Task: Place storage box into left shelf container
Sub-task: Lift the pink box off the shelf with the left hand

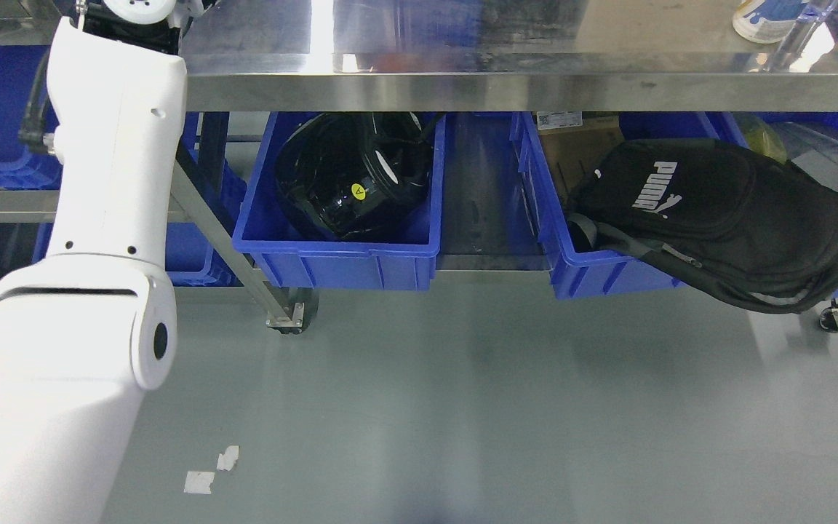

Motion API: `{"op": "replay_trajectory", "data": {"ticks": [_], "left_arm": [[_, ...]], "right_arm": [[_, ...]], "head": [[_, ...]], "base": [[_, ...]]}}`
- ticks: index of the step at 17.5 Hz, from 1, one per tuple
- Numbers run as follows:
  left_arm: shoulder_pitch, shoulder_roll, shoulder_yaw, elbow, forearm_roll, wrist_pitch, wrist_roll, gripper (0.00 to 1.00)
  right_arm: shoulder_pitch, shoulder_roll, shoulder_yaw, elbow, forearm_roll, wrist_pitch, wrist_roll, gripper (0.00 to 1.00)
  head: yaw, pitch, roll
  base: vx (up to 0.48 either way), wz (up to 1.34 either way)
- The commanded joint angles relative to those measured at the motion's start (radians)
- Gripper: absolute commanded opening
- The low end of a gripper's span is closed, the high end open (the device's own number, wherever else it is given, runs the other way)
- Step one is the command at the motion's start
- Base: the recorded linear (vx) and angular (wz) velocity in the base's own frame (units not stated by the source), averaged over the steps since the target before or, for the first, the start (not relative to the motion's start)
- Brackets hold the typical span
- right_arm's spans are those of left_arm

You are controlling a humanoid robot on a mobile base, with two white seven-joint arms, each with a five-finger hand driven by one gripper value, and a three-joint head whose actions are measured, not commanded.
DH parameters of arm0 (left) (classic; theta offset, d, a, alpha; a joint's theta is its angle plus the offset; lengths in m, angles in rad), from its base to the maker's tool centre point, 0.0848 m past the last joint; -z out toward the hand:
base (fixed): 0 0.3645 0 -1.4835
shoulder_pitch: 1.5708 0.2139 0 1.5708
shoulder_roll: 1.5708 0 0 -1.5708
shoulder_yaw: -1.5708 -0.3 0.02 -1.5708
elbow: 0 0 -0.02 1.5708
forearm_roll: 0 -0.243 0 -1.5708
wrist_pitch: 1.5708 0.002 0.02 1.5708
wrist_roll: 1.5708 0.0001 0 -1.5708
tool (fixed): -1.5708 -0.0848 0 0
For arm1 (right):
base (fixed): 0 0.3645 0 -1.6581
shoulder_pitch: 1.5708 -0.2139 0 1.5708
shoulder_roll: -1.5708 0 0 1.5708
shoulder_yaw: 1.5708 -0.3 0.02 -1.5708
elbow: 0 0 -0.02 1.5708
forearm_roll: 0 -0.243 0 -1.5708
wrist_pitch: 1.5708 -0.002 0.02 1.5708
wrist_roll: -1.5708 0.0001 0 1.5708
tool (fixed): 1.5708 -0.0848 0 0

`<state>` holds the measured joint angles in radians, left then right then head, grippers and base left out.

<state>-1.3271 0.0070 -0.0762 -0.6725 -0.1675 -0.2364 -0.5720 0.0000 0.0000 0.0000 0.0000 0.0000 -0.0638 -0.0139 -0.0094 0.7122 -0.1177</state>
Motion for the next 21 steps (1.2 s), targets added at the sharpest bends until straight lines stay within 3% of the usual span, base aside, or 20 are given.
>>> {"op": "replay_trajectory", "data": {"ticks": [1, 3, 7, 11, 17, 21], "left_arm": [[0.155, 0.01, 0.032, -0.18, 0.386, -0.2, 0.044, 0.01], [0.25, 0.01, -0.019, -0.325, 0.466, -0.202, 0.151, 0.01], [0.441, 0.01, -0.137, -0.63, 0.488, -0.204, 0.433, 0.01], [0.607, 0.01, -0.227, -0.931, 0.499, -0.175, 0.478, 0.01], [0.859, 0.01, -0.324, -0.998, 0.523, -0.276, 0.465, 0.0], [0.934, 0.01, -0.333, -0.998, 0.523, -0.31, 0.454, 0.0]], "right_arm": [[-0.006, -0.017, -0.003, -0.017, -0.002, -0.001, 0.0, 1.0], [-0.006, -0.017, -0.003, -0.017, -0.002, -0.001, 0.002, 1.0], [-0.006, -0.017, -0.003, -0.017, -0.002, -0.001, 0.0, 1.0], [-0.006, -0.017, -0.003, -0.017, -0.002, -0.001, 0.002, 1.0], [-0.006, -0.017, -0.003, -0.017, -0.002, -0.001, 0.002, 1.0], [-0.006, -0.017, -0.003, -0.017, -0.002, -0.001, 0.0, 1.0]], "head": [[0.0, 0.0, 0.0], [0.0, 0.0, 0.0], [0.0, 0.0, 0.0], [0.0, 0.0, 0.0], [0.0, 0.0, 0.0], [0.0, 0.0, 0.0]], "base": [[0.0, 0.0], [0.0, 0.0], [0.0, 0.0], [-0.005, 0.04], [-0.021, 0.7], [-0.022, 1.09]]}}
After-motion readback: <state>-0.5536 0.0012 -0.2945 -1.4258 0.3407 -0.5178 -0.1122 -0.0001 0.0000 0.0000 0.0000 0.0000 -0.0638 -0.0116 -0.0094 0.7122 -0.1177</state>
